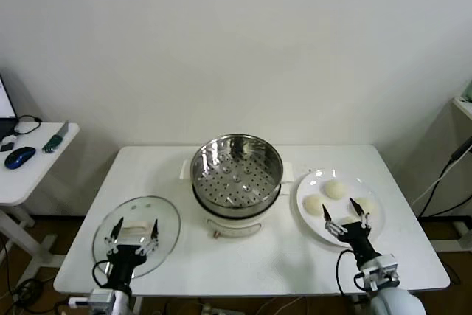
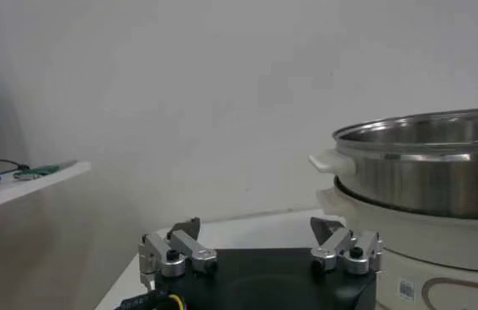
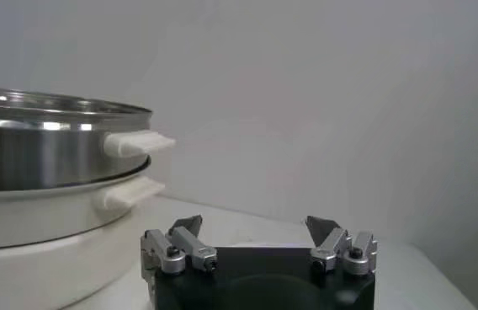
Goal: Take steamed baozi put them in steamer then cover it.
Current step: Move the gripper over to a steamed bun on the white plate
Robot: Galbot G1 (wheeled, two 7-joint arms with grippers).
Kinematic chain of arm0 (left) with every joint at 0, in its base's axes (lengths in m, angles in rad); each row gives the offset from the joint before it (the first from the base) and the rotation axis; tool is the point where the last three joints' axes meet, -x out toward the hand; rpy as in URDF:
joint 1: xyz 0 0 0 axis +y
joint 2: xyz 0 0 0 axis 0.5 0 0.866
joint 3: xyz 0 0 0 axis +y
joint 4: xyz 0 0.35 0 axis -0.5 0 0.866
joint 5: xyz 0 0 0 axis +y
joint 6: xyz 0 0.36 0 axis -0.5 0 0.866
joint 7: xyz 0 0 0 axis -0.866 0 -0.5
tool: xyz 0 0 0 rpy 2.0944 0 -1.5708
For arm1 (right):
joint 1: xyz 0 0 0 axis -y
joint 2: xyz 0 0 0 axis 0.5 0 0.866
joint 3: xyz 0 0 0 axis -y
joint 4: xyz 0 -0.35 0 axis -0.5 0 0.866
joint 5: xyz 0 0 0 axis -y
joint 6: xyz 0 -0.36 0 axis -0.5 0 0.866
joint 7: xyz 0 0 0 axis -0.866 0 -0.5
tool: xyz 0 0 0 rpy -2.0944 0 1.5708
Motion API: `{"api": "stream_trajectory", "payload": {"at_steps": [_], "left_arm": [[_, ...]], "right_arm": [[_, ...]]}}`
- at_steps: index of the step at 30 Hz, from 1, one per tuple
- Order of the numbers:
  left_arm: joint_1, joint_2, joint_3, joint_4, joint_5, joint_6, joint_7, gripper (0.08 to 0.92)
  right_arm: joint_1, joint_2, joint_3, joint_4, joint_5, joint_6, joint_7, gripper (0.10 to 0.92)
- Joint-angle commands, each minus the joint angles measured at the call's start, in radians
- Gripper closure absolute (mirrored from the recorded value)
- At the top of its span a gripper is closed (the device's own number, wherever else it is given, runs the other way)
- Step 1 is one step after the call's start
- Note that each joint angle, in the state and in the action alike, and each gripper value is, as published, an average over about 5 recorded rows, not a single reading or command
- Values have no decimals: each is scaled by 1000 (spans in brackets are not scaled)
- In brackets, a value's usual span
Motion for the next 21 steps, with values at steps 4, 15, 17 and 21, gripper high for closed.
{"api": "stream_trajectory", "payload": {"at_steps": [4, 15, 17, 21], "left_arm": [[-21, 10, 13, 12, 1, 2, -1, 177], [-34, 21, 21, 19, -2, 12, 0, 177], [-35, 22, 22, 23, -2, 13, -1, 177], [-36, 22, 22, 34, 0, 12, -2, 177]], "right_arm": [[287, -564, -151, -148, -25, -262, -422, 203], [1026, -686, -776, -527, -210, -143, -837, 203], [1168, -681, -935, -584, -231, -133, -871, 203], [1379, -628, -1183, -710, -270, -93, -918, 203]]}}
